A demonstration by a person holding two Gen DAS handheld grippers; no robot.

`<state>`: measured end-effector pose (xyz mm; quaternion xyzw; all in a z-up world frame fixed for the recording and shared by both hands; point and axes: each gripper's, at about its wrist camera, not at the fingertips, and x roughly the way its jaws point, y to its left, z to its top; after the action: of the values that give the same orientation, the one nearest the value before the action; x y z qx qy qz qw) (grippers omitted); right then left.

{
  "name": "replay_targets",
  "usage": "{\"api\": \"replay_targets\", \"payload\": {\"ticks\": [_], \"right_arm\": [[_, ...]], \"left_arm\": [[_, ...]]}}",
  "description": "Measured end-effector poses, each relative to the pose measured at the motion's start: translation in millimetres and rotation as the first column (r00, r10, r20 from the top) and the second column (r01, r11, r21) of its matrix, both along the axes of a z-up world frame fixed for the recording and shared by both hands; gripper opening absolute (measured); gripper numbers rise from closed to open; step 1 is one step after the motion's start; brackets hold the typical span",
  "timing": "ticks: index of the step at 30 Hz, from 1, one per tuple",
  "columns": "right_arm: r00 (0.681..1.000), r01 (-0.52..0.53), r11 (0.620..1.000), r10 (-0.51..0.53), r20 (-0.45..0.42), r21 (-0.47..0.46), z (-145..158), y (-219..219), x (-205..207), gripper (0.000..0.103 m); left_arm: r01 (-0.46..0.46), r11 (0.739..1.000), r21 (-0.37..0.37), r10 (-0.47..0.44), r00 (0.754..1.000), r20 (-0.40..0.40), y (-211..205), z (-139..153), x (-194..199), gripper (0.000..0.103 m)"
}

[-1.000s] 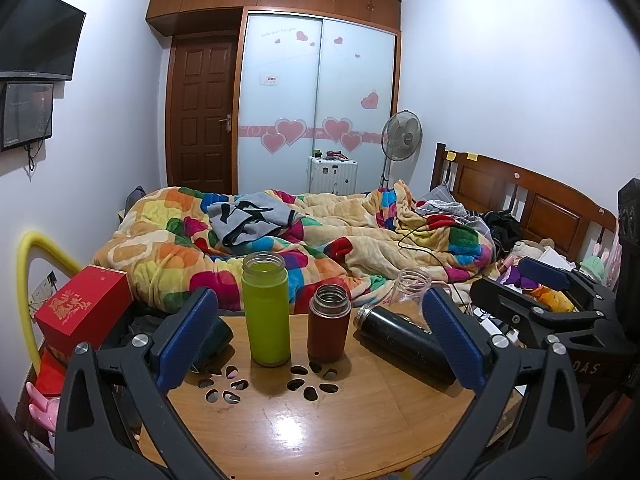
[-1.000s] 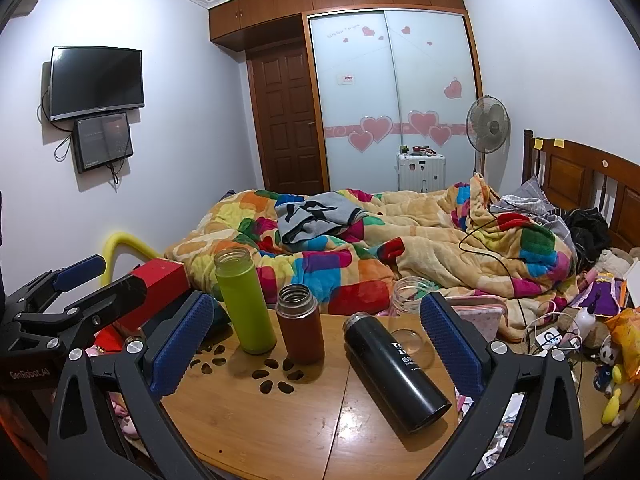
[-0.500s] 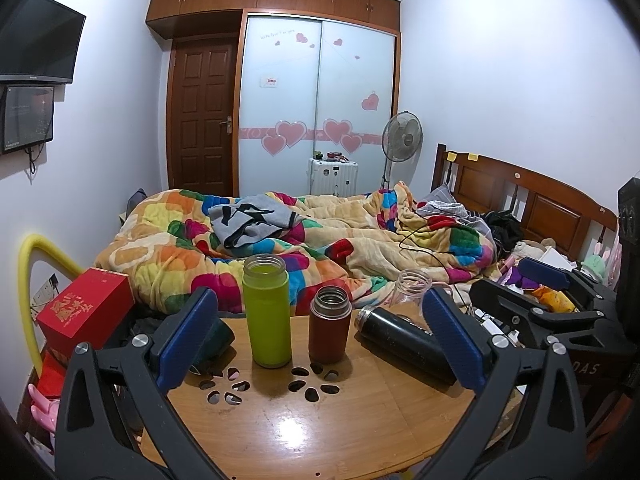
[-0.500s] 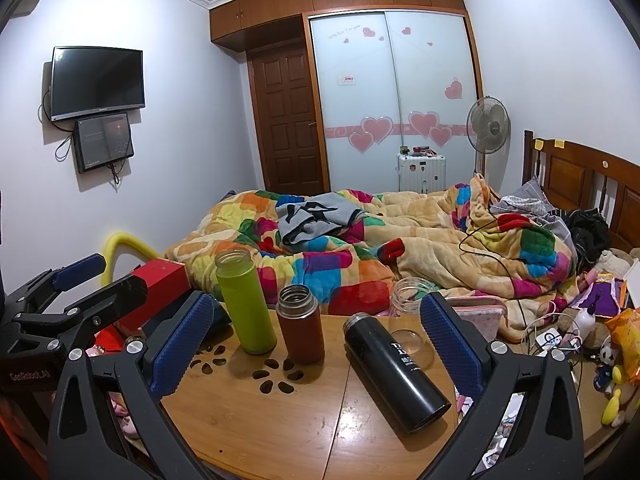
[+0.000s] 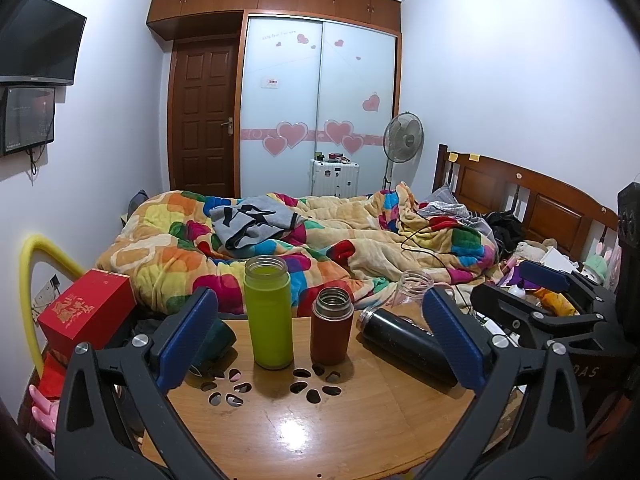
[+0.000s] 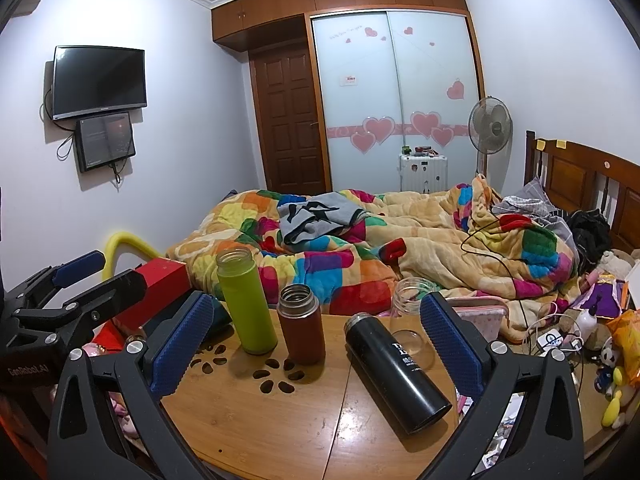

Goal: Flip cup upside down

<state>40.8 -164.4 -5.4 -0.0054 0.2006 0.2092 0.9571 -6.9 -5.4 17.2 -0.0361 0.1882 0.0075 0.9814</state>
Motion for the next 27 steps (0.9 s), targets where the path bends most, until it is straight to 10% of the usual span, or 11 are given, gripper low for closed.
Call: {"api": "replay_targets", "payload": {"ticks": [27], "right_arm": [[0.889, 0.019, 0.996, -0.057, -0.455, -0.088, -175.4, -95.2, 132.0, 0.102]], "left_arm": [[0.127, 0.989, 0.071, -0.106, 0.962, -0.253, -41.2, -129.9, 47.5, 0.103]]}}
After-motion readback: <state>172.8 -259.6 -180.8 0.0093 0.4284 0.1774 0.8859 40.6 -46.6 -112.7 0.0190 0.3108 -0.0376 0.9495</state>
